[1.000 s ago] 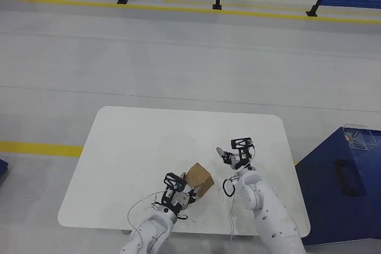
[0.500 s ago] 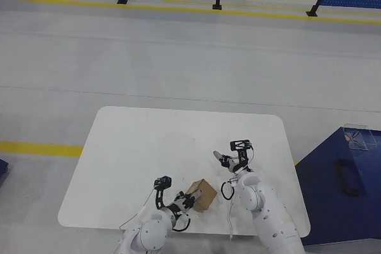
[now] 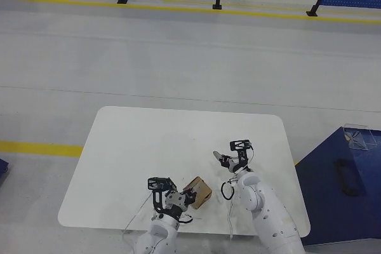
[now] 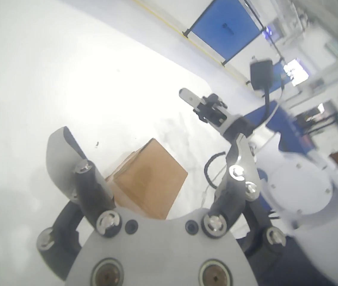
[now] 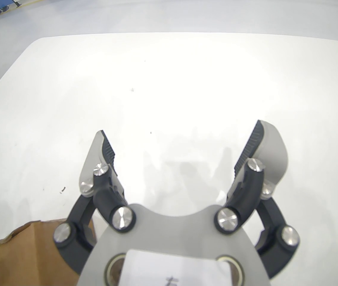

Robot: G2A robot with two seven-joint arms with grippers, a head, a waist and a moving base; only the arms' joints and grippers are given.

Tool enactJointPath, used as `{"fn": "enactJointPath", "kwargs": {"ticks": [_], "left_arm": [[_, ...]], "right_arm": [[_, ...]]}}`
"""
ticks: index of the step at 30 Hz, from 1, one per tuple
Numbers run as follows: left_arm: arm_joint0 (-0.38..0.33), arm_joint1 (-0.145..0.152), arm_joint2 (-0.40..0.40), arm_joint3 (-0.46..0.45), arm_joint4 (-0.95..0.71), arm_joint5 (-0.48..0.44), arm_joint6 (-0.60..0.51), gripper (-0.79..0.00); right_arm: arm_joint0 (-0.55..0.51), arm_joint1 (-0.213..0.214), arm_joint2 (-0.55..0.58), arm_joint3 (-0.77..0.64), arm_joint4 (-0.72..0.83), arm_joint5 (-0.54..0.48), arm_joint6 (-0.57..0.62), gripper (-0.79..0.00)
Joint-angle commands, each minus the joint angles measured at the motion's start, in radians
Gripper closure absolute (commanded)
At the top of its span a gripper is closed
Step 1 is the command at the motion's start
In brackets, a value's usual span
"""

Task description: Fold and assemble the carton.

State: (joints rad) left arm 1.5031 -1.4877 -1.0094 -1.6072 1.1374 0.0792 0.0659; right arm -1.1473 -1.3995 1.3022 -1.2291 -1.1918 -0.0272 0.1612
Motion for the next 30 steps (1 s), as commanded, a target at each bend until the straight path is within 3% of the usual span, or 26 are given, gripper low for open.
{"fn": "enactJointPath", "kwargs": {"ticks": [1,5,21,26,30], "left_arm": [[-0.024,-0.002,0.034,0.03,0.142,0.022,-0.024,0.0],[-0.06,-0.005,0.082,0.081,0.255,0.035,-0.039,0.0],[-0.095,-0.012,0.092,0.136,0.221,0.019,-0.155,0.0],[-0.085,-0.015,0.082,0.111,0.172,0.02,-0.078,0.0],[-0.093,-0.015,0.084,0.137,0.191,0.029,-0.128,0.0]], "right_arm": [[0.0,0.0,0.0,0.0,0.0,0.0,0.0,-0.785],[0.0,0.0,0.0,0.0,0.0,0.0,0.0,-0.785],[0.0,0.0,0.0,0.0,0.0,0.0,0.0,-0.785],[0.0,0.0,0.0,0.0,0.0,0.0,0.0,-0.785],[0.0,0.0,0.0,0.0,0.0,0.0,0.0,-0.785]]}}
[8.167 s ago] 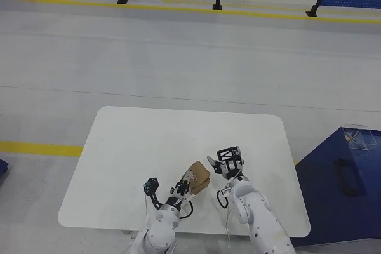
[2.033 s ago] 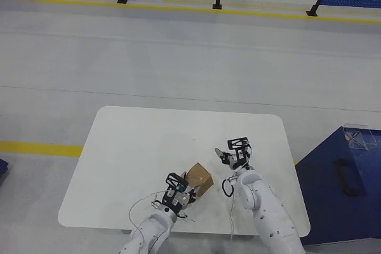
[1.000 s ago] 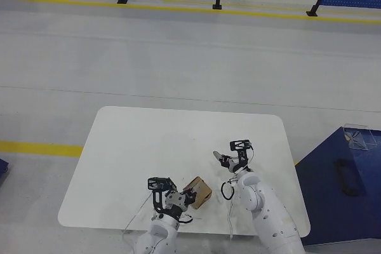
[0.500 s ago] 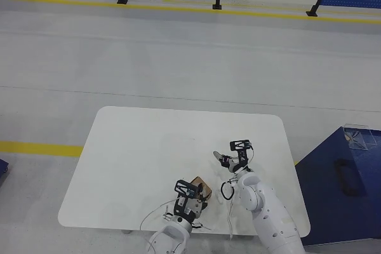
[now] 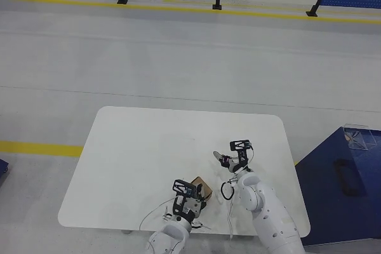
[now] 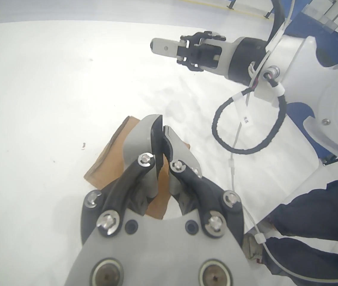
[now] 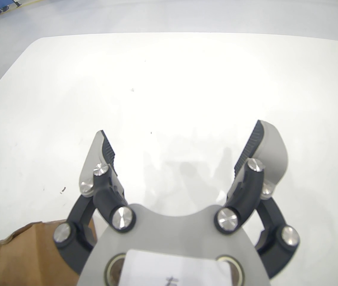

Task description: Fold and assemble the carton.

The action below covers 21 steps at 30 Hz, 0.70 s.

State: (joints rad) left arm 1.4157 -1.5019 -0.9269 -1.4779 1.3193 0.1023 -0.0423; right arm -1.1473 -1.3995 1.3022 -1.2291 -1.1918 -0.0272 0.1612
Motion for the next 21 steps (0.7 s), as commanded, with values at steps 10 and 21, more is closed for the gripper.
{"fn": "enactJointPath", "kwargs": {"ticks": [10,21], "left_arm": [[-0.006,-0.004,0.003,0.02,-0.007,0.019,0.01,0.0],[0.071,-0.011,-0.007,-0.087,-0.044,0.064,0.419,-0.594]], "right_arm": [[0.0,0.0,0.0,0.0,0.0,0.0,0.0,-0.785],[0.0,0.0,0.0,0.0,0.0,0.0,0.0,-0.785]]}}
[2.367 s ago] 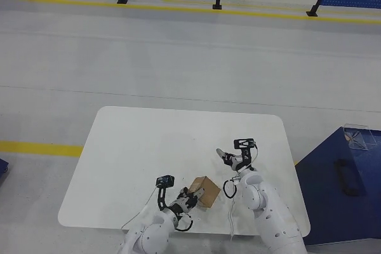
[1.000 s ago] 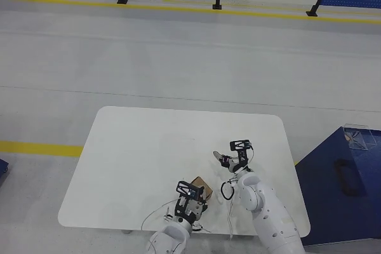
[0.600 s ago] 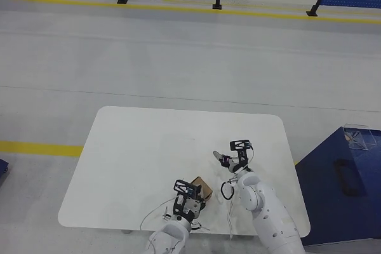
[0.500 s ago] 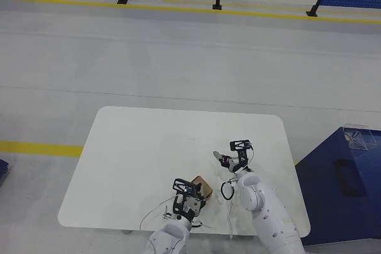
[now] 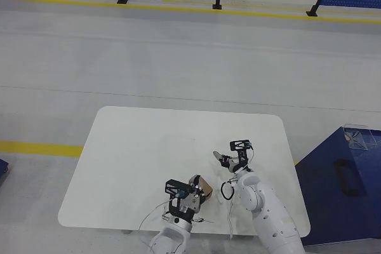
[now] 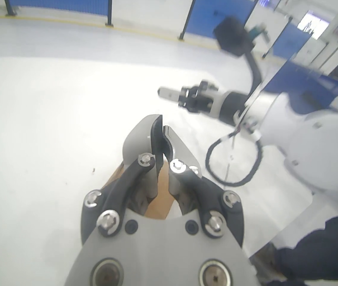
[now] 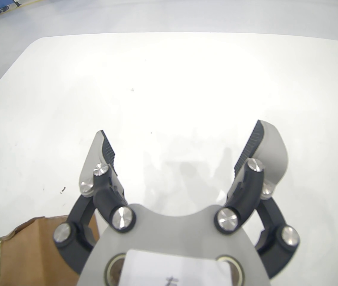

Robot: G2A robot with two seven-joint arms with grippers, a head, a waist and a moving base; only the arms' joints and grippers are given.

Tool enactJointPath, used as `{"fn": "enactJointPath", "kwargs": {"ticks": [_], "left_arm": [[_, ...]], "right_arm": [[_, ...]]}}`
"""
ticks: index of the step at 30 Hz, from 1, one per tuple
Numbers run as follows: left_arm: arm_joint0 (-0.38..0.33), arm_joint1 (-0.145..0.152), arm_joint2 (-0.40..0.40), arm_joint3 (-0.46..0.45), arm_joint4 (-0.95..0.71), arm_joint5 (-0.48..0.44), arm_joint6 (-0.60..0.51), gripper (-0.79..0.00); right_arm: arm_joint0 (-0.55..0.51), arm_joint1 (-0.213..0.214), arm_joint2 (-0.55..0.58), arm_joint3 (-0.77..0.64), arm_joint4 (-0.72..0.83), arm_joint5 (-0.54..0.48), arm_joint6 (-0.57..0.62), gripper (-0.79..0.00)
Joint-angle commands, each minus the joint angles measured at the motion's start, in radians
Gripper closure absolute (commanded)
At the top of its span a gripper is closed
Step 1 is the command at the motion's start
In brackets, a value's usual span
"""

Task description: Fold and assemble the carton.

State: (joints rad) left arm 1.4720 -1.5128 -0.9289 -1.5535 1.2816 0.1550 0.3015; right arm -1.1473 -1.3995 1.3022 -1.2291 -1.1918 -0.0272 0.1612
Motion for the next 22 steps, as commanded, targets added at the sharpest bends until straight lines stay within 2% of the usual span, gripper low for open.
{"fn": "enactJointPath", "kwargs": {"ticks": [1,2,4,5,8,11,15,18,22], "left_arm": [[0.019,-0.001,-0.005,-0.012,-0.01,0.013,0.086,-0.785],[0.011,0.0,-0.003,-0.008,-0.005,0.007,0.045,-0.002],[0.02,-0.001,-0.005,-0.014,-0.011,0.013,0.1,-0.018],[0.02,-0.001,-0.005,-0.013,-0.011,0.013,0.098,-0.059],[0.019,-0.001,-0.005,-0.012,-0.01,0.013,0.085,-0.294],[0.019,-0.001,-0.005,-0.012,-0.01,0.013,0.085,-0.474],[0.019,-0.001,-0.005,-0.012,-0.01,0.013,0.085,-0.644],[0.019,-0.001,-0.005,-0.012,-0.01,0.013,0.085,-0.739],[0.019,-0.001,-0.005,-0.012,-0.01,0.013,0.085,-0.784]], "right_arm": [[0.0,0.0,0.0,0.0,0.0,0.0,0.0,-0.785],[0.0,0.0,0.0,0.0,0.0,0.0,0.0,-0.785],[0.0,0.0,0.0,0.0,0.0,0.0,0.0,-0.784],[0.0,0.0,0.0,0.0,0.0,0.0,0.0,-0.784],[0.0,0.0,0.0,0.0,0.0,0.0,0.0,-0.784],[0.0,0.0,0.0,0.0,0.0,0.0,0.0,-0.785],[0.0,0.0,0.0,0.0,0.0,0.0,0.0,-0.784],[0.0,0.0,0.0,0.0,0.0,0.0,0.0,-0.785],[0.0,0.0,0.0,0.0,0.0,0.0,0.0,-0.785]]}}
